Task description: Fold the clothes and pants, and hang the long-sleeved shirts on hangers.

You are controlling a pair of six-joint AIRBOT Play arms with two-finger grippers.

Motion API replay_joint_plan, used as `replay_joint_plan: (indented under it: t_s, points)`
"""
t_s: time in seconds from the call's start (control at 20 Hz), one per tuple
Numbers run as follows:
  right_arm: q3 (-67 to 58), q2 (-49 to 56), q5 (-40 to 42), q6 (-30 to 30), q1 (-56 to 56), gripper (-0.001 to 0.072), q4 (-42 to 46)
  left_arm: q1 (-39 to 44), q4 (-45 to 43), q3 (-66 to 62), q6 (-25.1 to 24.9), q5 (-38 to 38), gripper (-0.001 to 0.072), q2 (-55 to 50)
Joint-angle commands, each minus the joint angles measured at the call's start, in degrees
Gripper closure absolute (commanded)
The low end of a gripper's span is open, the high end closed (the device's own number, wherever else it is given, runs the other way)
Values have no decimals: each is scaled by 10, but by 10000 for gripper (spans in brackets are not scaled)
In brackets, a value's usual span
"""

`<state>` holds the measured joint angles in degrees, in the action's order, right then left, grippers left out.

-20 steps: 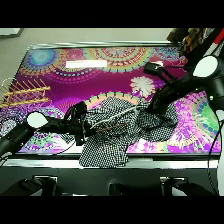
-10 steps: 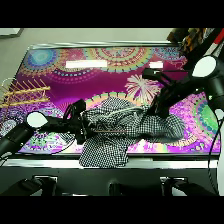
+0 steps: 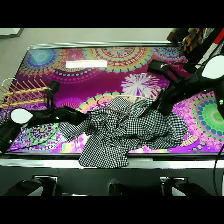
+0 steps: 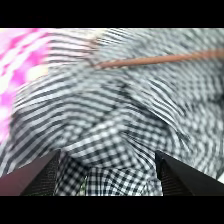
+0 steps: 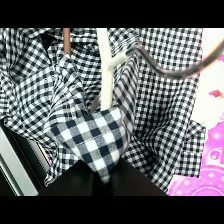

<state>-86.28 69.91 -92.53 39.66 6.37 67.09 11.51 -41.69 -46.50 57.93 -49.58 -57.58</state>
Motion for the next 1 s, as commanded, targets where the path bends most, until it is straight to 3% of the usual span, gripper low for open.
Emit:
replay_joint_plan:
  t_s: [0.0,0.15,0.45,0.75,0.85,0.95]
  points:
    - [0,-6,12,64,0,684,3,-46,5,7,142,-40,35,-8]
    - [0,-6,17,106,0,684,2,10,113,12,145,-38,36,-50]
    - [0,-6,18,140,0,684,2,164,238,12,145,81,37,-147]
    - [0,-6,18,143,0,684,2,182,254,12,146,129,57,-184]
    - [0,-7,18,153,0,684,-1,182,260,12,146,154,191,-186]
    - [0,-9,18,157,0,684,-2,182,281,12,145,178,280,-191]
